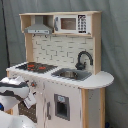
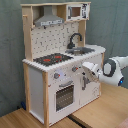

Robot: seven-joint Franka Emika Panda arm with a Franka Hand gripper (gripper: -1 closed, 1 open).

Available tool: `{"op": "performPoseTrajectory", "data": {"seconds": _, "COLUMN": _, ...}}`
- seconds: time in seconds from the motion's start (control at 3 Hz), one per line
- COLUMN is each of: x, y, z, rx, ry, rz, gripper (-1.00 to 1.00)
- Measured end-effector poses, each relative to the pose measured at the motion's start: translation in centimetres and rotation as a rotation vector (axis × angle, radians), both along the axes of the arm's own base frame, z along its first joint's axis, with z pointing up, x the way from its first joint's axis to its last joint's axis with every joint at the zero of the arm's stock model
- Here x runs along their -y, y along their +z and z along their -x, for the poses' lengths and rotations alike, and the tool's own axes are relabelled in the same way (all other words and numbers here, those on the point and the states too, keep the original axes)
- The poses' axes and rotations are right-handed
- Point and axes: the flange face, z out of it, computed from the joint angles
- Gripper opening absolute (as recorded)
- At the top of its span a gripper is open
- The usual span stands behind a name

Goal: Play with the kitchen

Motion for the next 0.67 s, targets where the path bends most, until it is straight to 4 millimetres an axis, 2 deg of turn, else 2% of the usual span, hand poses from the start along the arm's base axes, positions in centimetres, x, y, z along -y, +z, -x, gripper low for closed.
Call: {"op": "performPoseTrajectory", "data": {"seconds": 0.67, "x": -0.5, "y": 0.6, "z": -3.0, "rx": 0.020, "ry": 0.023, "rz": -0.013, "gripper": 1.00}}
